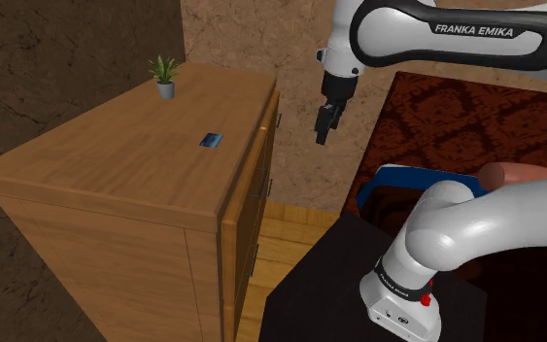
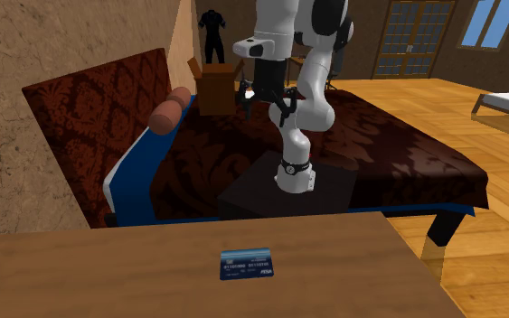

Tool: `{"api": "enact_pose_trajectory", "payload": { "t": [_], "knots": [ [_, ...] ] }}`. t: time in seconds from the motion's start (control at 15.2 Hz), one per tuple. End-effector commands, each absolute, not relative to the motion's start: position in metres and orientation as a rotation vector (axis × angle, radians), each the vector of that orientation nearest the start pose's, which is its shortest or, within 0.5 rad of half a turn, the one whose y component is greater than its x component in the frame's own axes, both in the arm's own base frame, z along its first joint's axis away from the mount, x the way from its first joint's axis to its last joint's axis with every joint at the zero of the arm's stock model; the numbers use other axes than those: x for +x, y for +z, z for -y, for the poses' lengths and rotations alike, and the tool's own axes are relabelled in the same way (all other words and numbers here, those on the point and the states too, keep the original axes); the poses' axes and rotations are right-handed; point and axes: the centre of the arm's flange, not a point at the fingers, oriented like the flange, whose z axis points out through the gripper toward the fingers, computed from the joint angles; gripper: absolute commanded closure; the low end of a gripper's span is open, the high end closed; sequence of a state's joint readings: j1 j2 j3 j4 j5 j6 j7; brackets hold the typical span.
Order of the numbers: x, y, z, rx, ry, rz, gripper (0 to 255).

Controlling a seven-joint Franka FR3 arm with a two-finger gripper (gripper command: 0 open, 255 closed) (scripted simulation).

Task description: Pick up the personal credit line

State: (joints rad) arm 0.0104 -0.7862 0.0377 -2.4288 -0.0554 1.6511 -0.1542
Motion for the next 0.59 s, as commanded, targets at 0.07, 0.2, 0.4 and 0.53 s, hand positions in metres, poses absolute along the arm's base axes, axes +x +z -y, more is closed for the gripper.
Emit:
{"api": "enact_pose_trajectory", "payload": {
  "t": [0.07,0.2,0.4,0.53],
  "knots": [
    [0.323,0.563,-0.021,-3.201,0.027,0.248,0],
    [0.346,0.561,-0.039,-3.181,0.090,0.116,0],
    [0.382,0.558,-0.061,-3.139,0.181,-0.079,0],
    [0.407,0.556,-0.073,-3.102,0.241,-0.205,0]
  ]
}}
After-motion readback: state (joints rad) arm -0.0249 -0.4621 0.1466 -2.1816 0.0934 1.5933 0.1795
